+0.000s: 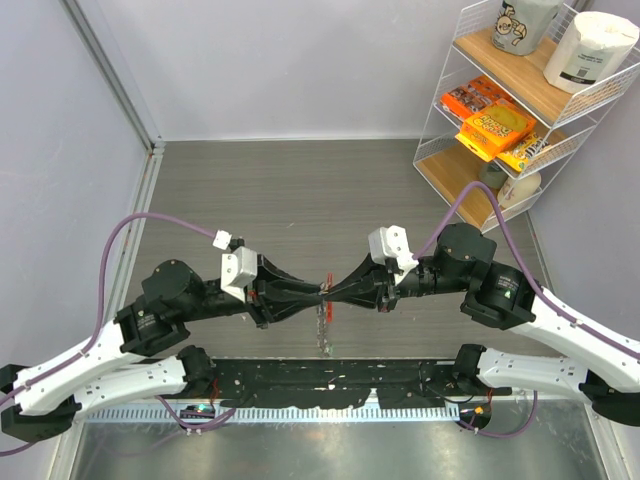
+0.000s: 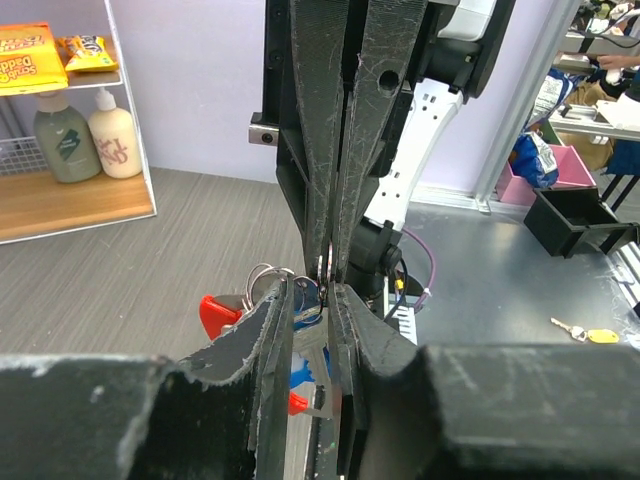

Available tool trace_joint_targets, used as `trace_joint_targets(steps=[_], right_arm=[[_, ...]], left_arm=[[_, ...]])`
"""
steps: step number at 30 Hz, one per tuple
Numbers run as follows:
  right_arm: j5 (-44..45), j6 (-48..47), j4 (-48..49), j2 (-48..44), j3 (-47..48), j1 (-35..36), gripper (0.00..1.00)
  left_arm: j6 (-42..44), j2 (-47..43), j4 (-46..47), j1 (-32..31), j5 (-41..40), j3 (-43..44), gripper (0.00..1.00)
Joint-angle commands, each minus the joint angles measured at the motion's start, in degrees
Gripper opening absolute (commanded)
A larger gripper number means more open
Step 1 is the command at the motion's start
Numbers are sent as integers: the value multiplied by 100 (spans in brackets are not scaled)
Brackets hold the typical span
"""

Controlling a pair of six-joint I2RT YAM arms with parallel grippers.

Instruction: Put the keys on the keyring

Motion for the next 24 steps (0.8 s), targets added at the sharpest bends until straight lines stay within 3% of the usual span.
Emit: trace_joint_targets(steps=[1, 7, 10, 21, 24], right_arm=[[-113, 64, 548, -115, 244, 38, 6], [-104, 55, 583, -88, 235, 38, 6], [-104, 55, 592, -80, 252, 38, 5], [-157, 82, 373, -158, 287, 38, 6], [-113, -15, 144, -202, 340, 38, 18]], left_arm=[[33, 74, 247, -11, 110, 76, 25], [42, 109, 291, -19, 233, 94, 19], [33, 179, 265, -19, 321, 129, 0], [112, 311, -34, -11, 225, 313, 0], [182, 390, -314, -11, 163, 480, 0]])
